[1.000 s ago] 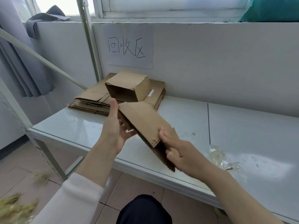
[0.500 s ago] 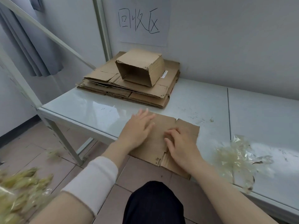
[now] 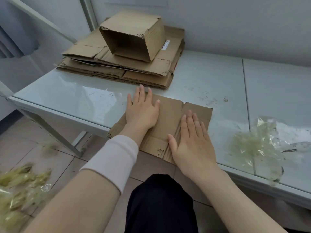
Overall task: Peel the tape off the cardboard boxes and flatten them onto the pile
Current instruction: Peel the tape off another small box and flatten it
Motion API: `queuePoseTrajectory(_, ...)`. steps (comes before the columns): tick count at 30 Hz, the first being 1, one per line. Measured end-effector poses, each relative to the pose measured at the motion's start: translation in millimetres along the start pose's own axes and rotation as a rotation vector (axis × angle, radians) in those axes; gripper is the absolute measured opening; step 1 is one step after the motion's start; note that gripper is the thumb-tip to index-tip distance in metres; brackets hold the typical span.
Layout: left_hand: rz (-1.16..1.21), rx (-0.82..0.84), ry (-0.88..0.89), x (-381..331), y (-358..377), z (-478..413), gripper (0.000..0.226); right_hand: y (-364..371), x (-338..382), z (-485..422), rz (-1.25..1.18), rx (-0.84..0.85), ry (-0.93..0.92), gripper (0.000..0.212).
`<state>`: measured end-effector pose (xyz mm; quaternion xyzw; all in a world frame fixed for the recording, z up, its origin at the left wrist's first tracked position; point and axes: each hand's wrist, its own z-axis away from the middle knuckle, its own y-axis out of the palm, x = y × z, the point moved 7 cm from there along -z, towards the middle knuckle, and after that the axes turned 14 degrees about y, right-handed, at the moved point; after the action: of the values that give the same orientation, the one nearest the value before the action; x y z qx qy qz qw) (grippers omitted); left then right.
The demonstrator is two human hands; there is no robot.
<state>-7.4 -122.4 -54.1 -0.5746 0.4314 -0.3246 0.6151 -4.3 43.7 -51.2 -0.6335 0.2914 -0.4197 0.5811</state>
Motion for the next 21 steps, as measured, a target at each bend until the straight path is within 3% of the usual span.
queuePoseTrajectory(16,-0.019,0.0,-0.049,-2,0,8,0.061,5,-12,26,-0.033,-0.008,0.023,0.088)
queuePoseTrajectory(21,0.013,0.084,-0.007,-1,-3,18,0.066,5,-12,25,-0.026,0.0,0.025,0.089)
